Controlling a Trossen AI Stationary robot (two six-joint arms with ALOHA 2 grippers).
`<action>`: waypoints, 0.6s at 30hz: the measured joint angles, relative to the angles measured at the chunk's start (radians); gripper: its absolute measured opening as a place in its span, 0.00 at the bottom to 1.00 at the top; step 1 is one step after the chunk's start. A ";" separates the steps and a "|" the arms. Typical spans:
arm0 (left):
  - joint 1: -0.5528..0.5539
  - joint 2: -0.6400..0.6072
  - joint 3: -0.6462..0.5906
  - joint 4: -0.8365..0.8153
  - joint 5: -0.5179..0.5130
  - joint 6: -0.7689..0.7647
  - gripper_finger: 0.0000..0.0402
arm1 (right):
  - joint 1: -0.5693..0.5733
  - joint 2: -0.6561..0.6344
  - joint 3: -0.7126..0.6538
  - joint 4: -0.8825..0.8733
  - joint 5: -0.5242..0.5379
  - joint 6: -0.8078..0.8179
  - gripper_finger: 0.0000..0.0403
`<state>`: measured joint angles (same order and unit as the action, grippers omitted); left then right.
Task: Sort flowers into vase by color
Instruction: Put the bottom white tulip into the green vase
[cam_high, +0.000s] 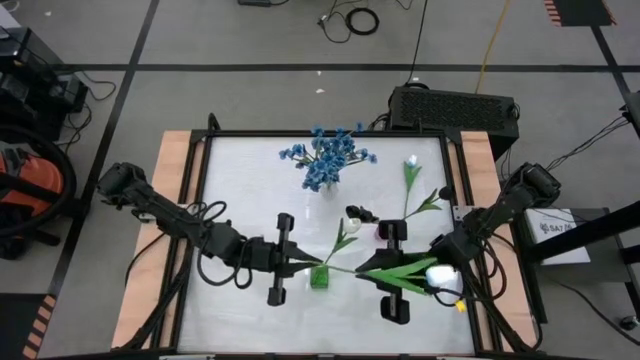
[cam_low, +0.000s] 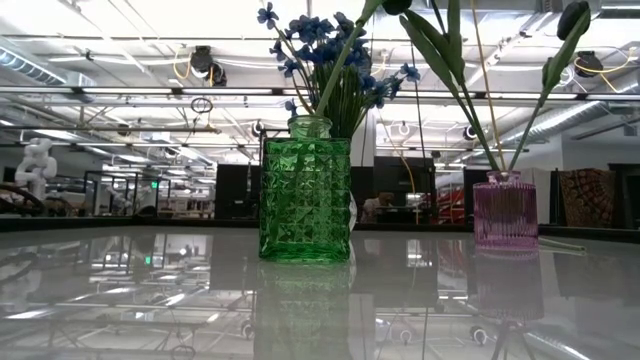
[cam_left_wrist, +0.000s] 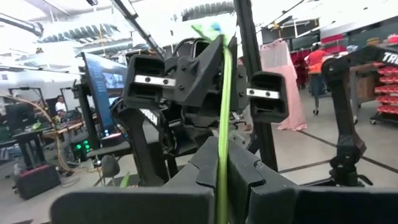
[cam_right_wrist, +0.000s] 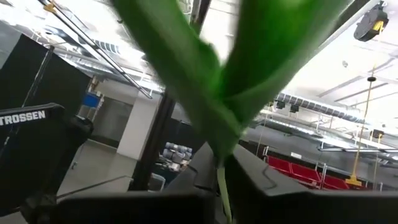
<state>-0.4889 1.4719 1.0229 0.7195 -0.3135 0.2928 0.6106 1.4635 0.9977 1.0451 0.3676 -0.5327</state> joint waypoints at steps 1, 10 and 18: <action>0.000 0.000 0.000 -0.009 -0.009 -0.002 0.05 | 0.000 0.000 0.000 0.000 0.000 0.000 0.04; -0.003 -0.076 0.001 -0.252 -0.106 -0.178 0.30 | 0.001 -0.007 0.000 -0.019 0.137 0.050 0.01; -0.058 -0.229 0.001 -0.570 -0.134 -0.312 0.57 | 0.013 -0.016 0.152 -0.433 0.184 0.257 0.01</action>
<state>-0.5470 1.2430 1.0237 0.1499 -0.4478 -0.0188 0.6231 1.4477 1.1498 0.6124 0.5514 -0.2756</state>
